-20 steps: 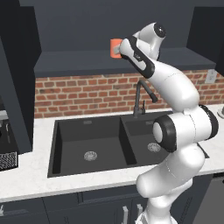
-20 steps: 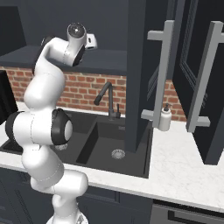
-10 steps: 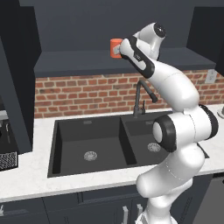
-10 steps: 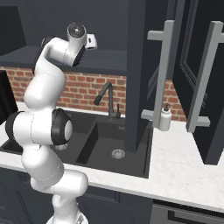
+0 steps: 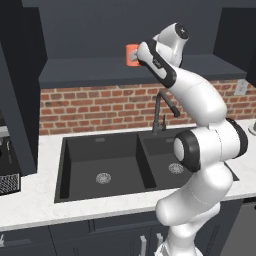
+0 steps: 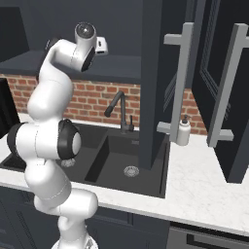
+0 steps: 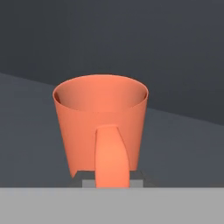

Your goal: Gather all objects into one cabinet and sort the glasses and bowls to opposite sides.

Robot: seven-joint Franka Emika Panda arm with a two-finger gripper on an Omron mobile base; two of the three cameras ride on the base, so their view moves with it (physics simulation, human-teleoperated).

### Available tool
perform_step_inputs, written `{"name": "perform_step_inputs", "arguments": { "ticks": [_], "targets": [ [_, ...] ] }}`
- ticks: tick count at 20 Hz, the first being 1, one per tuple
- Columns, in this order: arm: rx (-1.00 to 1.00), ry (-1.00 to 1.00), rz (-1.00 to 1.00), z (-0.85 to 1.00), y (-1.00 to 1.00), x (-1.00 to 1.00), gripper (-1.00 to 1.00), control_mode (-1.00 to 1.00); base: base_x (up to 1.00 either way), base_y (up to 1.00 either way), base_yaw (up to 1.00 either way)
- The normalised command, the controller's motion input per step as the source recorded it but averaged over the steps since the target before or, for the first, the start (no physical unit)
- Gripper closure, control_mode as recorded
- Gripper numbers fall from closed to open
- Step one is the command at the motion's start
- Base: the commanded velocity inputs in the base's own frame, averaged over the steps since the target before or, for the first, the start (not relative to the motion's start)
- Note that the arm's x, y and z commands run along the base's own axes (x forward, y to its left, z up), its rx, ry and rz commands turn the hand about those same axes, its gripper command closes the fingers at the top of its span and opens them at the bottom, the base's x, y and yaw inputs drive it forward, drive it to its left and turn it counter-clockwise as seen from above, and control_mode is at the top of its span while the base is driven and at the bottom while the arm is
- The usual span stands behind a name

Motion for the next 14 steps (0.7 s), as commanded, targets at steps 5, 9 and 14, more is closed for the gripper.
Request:
{"name": "perform_step_inputs", "arguments": {
  "ticks": [5,9,14],
  "targets": [
    [0.00,0.07,0.00,0.01,0.00,0.00,1.00,-1.00,0.00,0.00,0.00],
    [0.02,0.04,0.00,0.17,0.00,-0.34,1.00,-1.00,0.00,0.00,0.00],
    [0.04,0.01,-0.03,0.23,0.00,-0.49,1.00,-1.00,0.00,0.00,0.00]
  ]
}}
